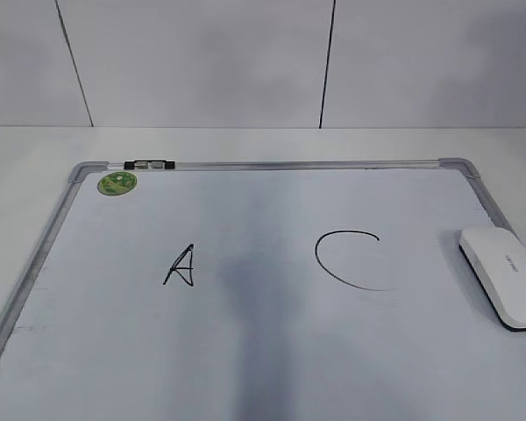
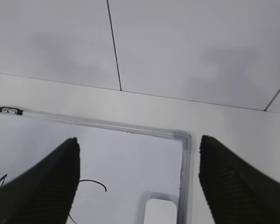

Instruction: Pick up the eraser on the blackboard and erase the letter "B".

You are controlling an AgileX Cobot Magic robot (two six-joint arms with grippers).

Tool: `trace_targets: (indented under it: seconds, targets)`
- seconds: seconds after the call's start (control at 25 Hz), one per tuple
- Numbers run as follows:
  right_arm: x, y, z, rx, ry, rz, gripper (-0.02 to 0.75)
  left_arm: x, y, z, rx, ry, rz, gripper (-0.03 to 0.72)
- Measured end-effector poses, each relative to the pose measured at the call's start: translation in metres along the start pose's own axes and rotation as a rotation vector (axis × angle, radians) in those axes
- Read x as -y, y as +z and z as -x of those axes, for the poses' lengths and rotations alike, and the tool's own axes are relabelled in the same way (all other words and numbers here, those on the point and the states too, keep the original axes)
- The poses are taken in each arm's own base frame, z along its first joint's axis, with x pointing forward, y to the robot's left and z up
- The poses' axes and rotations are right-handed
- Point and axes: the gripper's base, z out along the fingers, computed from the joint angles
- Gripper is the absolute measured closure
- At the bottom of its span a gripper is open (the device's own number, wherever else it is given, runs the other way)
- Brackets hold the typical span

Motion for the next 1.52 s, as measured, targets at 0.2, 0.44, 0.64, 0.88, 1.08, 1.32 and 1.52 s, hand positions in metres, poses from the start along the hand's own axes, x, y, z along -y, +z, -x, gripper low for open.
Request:
trace_targets:
  seconds: [0.2,0.44,0.64,0.88,1.08,1.32,1.52]
  targets:
    - [-0.005,-0.030,0.000,0.097,-0.017,0.011,0.132,0.002,-0.021,0.000,0.054,0.004,0.002,0.169]
    - [-0.013,-0.066,-0.003,0.201,-0.041,0.041,0.142,0.006,-0.058,-0.002,0.147,0.012,0.006,0.169]
    - [-0.017,-0.094,-0.010,0.269,-0.070,0.033,0.142,0.010,-0.092,-0.007,0.231,0.021,0.012,0.169]
    - [-0.021,-0.127,-0.022,0.340,-0.089,0.024,0.143,0.013,-0.111,-0.017,0.214,0.026,0.004,0.169]
    - [-0.025,-0.143,-0.041,0.354,-0.093,0.025,0.143,0.015,-0.117,-0.027,0.143,0.029,-0.007,0.169]
    - [-0.028,-0.142,-0.073,0.313,-0.090,0.032,0.143,0.017,-0.122,-0.048,0.104,0.027,-0.012,0.169]
    - [-0.030,-0.130,-0.102,0.248,-0.082,0.041,0.143,0.019,-0.118,-0.083,0.050,0.019,-0.016,0.169]
